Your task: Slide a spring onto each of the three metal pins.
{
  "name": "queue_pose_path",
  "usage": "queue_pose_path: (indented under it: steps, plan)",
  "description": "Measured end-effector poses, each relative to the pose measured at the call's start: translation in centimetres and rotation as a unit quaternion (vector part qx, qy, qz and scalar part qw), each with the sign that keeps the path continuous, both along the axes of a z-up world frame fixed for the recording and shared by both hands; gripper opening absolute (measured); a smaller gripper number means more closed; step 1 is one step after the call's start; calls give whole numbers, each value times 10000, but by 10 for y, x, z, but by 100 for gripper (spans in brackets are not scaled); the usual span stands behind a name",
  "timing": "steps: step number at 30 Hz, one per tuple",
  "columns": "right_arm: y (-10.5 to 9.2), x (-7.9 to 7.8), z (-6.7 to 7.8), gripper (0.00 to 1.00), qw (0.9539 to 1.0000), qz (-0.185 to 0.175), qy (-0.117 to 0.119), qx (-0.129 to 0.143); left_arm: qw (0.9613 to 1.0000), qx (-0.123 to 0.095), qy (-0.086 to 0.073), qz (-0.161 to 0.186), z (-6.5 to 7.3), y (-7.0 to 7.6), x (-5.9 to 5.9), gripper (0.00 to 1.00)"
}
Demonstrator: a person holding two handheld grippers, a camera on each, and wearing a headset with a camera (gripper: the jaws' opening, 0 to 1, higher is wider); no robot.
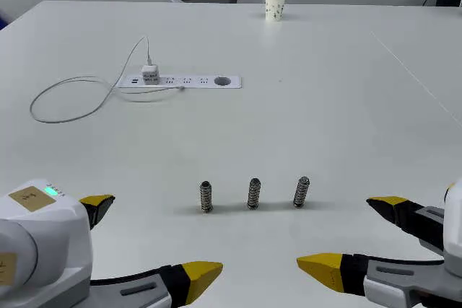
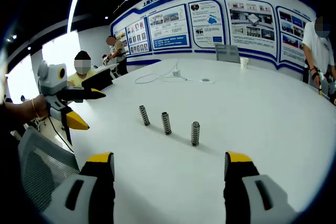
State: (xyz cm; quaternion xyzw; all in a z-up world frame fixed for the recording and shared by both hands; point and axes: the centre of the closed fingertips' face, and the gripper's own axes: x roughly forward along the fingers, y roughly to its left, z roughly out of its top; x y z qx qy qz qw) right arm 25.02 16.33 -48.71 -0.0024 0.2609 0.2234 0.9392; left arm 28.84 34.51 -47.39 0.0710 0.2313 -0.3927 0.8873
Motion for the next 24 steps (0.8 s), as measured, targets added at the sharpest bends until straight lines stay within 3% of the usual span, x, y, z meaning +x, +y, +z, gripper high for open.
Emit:
queue_pose_path:
  steps: [24]
  plan:
    - [0, 0, -1, 90, 9999, 1, -39, -121, 10000, 88, -7, 38, -2, 2, 2, 100]
